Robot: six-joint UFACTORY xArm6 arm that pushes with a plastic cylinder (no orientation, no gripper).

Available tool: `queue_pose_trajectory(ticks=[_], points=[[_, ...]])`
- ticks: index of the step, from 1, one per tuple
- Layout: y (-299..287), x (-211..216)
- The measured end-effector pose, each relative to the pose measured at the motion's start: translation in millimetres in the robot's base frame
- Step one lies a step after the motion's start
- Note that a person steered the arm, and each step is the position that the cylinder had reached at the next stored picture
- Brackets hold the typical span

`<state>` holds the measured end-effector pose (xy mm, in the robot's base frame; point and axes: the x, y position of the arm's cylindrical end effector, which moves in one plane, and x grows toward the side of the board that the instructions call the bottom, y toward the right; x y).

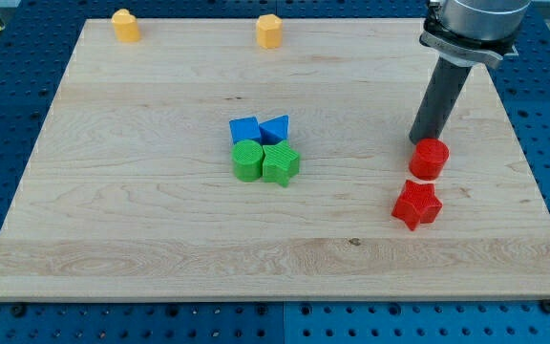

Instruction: Place the red circle towards the top of the red star

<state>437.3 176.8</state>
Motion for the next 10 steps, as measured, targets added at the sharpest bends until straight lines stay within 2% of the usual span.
queue_pose_trajectory(ticks=[2,4,5,6,8,10], points=[[-22,15],[3,0],[19,23],[9,39],[8,36],[6,9]])
